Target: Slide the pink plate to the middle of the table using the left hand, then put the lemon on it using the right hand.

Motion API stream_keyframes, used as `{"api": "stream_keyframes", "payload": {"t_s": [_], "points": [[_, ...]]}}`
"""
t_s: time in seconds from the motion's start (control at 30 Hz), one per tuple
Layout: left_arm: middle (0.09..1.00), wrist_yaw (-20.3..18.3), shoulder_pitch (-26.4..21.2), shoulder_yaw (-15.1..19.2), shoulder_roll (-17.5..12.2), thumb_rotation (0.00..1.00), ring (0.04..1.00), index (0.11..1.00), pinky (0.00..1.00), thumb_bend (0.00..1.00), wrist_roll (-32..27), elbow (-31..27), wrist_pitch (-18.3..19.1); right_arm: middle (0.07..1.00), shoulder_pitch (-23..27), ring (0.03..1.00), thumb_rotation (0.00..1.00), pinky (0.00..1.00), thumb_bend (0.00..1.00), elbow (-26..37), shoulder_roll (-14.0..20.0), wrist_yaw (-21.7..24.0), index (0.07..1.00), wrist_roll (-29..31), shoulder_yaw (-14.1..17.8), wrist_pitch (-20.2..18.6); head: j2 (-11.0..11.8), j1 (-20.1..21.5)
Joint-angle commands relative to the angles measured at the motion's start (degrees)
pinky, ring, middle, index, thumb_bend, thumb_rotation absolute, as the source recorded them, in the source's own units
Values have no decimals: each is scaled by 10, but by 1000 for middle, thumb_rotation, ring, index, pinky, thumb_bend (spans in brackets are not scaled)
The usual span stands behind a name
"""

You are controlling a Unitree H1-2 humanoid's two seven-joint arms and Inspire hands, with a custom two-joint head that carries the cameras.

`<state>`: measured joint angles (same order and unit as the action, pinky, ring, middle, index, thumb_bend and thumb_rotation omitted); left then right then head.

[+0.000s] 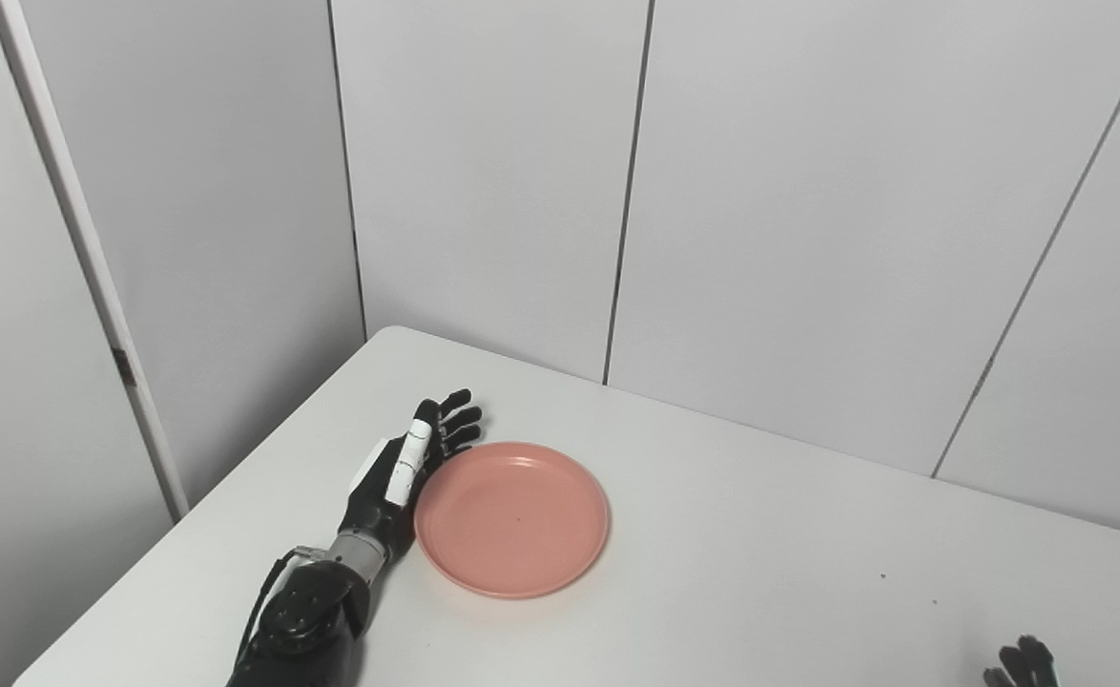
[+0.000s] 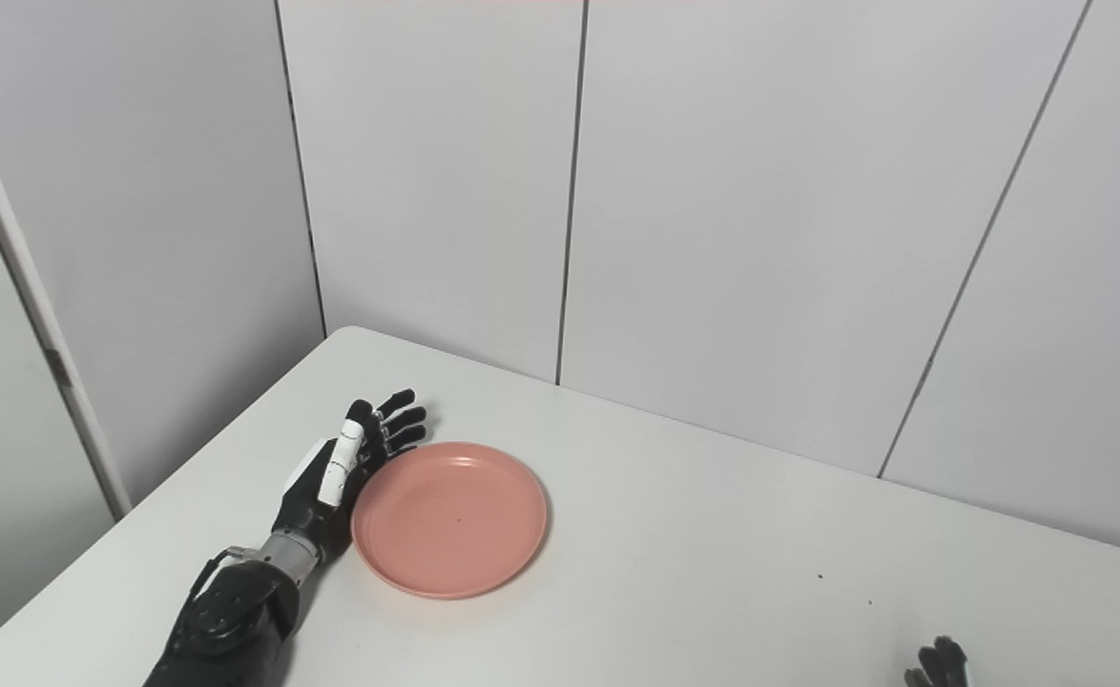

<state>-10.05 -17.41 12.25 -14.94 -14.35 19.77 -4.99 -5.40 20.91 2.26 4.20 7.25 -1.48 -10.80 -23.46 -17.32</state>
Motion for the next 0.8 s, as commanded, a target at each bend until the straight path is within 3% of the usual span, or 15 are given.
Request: {"api": "stream_keyframes", "payload": {"t_s": [0.0,0.2,0.37,0.6,0.77], "points": [[907,-5,15,-11,14,1000,909,903,909,852,-4,-11,11,1000,11,1000,967,1000,468,21,0,3,1000,1,-1,16,-3,8],[903,1,26,-15,28,1000,906,901,914,834,-10,-45,34,1000,12,1000,978,1000,460,26,-5,-5,1000,-19,-5,15,-14,36],[894,1,33,-19,37,1000,900,897,919,825,-15,-64,49,1000,13,1000,970,1000,428,33,-16,-7,1000,-21,-12,7,-35,102],[904,-8,37,-24,38,1000,906,901,912,831,-18,-62,57,1000,11,998,872,1000,419,35,-30,-10,1000,-24,-23,3,-49,162],[909,-22,42,-24,41,1000,910,907,923,838,-38,-69,63,995,13,984,844,1000,464,24,-41,-16,999,-46,-32,15,-74,208]]}}
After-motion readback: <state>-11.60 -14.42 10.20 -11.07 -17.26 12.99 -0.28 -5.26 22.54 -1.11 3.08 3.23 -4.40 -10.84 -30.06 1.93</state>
